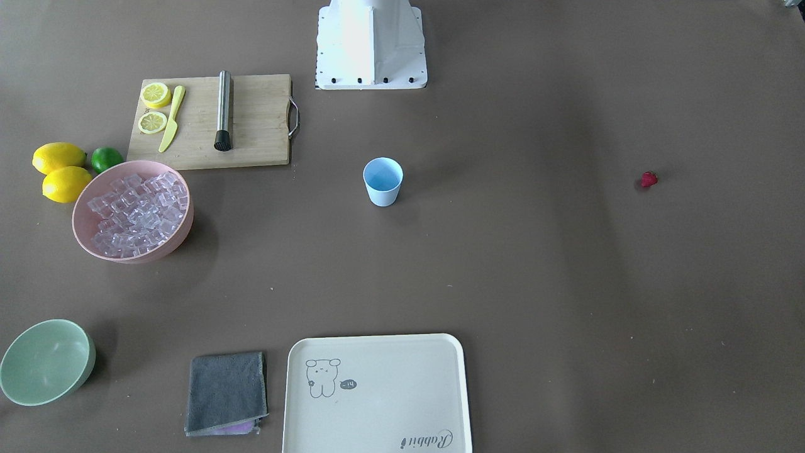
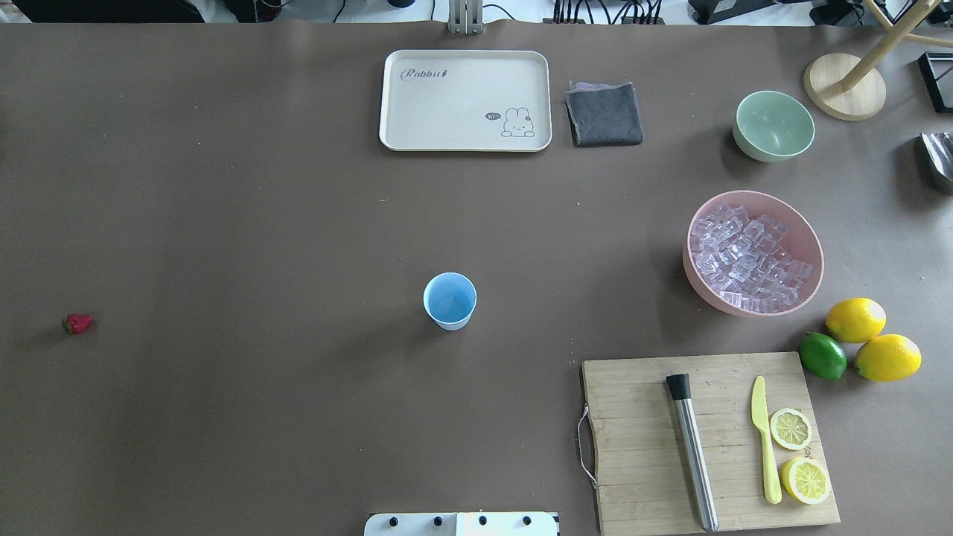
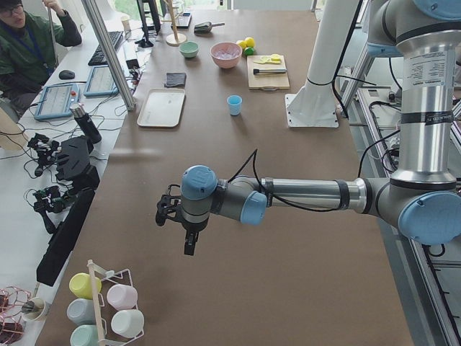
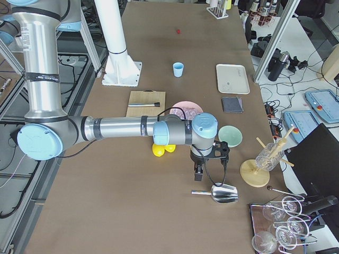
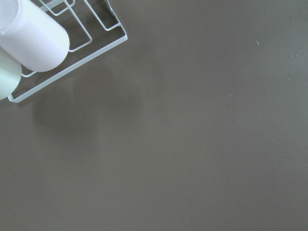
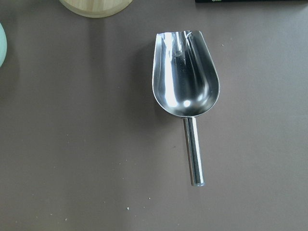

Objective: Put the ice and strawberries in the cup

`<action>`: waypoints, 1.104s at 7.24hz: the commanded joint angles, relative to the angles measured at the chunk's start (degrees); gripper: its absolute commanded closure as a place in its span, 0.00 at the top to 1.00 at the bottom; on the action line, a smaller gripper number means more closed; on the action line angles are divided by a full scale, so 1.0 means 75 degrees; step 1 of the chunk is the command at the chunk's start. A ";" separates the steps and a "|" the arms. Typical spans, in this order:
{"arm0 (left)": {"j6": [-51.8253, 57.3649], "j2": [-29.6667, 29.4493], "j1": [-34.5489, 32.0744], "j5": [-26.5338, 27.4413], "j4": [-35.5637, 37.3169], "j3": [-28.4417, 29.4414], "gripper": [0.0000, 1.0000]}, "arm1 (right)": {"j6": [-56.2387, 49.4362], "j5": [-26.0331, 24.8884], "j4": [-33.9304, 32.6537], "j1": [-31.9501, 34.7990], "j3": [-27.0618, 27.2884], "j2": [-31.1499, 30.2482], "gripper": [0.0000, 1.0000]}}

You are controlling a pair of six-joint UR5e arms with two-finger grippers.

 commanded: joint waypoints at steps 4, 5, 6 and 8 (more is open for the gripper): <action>-0.0007 -0.0017 0.0000 0.0000 -0.0012 -0.0024 0.98 | -0.0012 0.0002 0.0000 -0.0009 0.0009 -0.0090 1.00; -0.0007 -0.0017 0.0000 0.0000 -0.0012 -0.0024 0.98 | -0.0012 0.0002 0.0012 0.0003 0.0021 -0.0149 1.00; -0.0007 -0.0029 0.0000 0.0000 -0.0012 -0.0024 0.98 | -0.0023 0.0013 0.0012 0.0003 0.0044 -0.0173 1.00; -0.0007 -0.0052 0.0000 0.0000 -0.0012 -0.0024 0.98 | -0.0023 0.0002 0.0012 0.0003 0.0056 -0.0220 1.00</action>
